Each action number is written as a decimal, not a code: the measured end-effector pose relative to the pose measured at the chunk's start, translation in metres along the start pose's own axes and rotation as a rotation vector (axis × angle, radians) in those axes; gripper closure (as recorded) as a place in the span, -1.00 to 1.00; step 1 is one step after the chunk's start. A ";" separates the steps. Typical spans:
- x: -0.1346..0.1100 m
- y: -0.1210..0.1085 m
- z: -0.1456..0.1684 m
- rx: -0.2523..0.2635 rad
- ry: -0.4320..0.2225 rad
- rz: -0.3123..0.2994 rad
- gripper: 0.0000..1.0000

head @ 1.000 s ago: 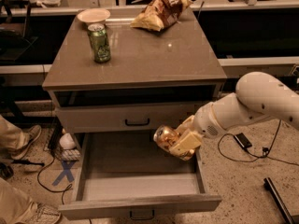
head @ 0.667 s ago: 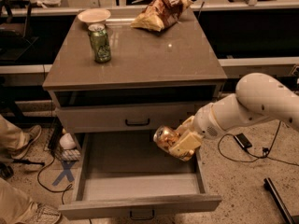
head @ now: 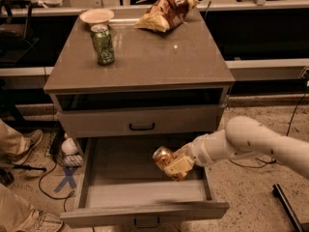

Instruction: Place orange can into middle drawer

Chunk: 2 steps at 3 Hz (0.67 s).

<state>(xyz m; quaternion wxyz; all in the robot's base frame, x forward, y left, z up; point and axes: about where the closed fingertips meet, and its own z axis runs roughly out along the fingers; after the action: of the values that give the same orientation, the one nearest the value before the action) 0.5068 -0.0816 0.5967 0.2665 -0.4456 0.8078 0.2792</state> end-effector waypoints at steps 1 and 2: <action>0.051 -0.036 0.085 0.006 -0.021 0.158 0.48; 0.070 -0.053 0.127 0.001 -0.005 0.222 0.02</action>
Offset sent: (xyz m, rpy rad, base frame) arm 0.0546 0.0327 -0.2019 0.0438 0.2098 -0.2084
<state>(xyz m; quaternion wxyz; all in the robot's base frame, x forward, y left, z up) 0.5434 -0.0577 0.4486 0.2363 -0.3527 0.8515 0.3078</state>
